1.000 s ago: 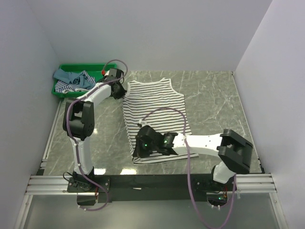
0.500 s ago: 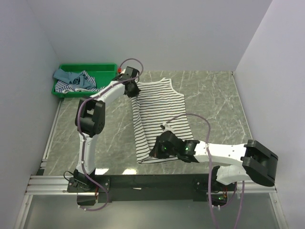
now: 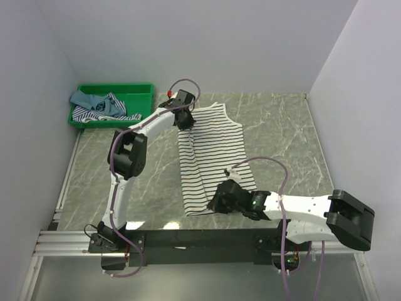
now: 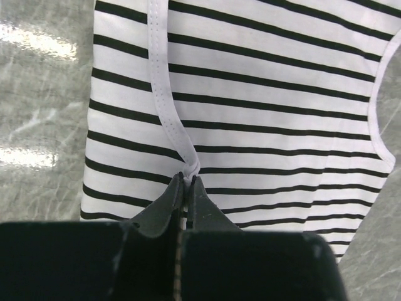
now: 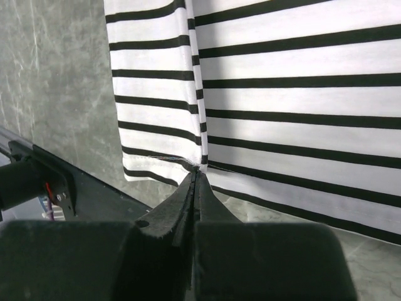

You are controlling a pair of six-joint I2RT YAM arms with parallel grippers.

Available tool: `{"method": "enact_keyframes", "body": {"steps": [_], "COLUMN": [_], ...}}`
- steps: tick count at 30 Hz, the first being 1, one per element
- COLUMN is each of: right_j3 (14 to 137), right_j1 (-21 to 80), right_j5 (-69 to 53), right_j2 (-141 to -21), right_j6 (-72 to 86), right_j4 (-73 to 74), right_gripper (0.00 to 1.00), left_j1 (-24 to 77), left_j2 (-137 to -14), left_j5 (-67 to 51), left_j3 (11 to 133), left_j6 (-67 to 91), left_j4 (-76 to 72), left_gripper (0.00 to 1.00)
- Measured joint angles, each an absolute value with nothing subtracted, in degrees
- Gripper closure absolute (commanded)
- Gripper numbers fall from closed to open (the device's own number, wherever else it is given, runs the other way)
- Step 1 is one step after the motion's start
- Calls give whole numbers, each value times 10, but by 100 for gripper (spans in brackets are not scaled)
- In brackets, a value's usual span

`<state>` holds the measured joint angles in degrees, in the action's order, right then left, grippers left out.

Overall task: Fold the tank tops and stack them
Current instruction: Fold the tank top

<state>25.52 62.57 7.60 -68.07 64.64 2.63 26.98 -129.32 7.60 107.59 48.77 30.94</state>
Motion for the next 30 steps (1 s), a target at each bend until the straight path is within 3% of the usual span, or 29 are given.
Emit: {"method": "enact_keyframes", "body": {"steps": [20,24,25,26,27,28,30], "right_j3": [221,221,221,221,221,221,221], "right_j1": [629,632,634,635,637,638,641], "right_j5": [100,103,104,106,108,110,114], "right_j2": [-645,-645,-644,-643,-640,-637,-623], "right_j6": [671,672,673,675,679,682,685], "right_j4": [31,33,35,39,42,45,58], "right_gripper": [100,100,98,92,78,72,54], "left_j1": [293,295,295,295,295,295,293], "left_j2": [-1301,-1312,-1315,-1317,-1319,-1320,-1320], "left_j5": [53,43,41,39,37,36,34], "left_j3": [1108,1108,1108,1108,1108,1108,1108], "left_j6": [492,490,489,486,486,485,482], "left_j4": [302,294,293,291,288,285,281], "left_gripper": [99,80,68,61,56,49,45]}}
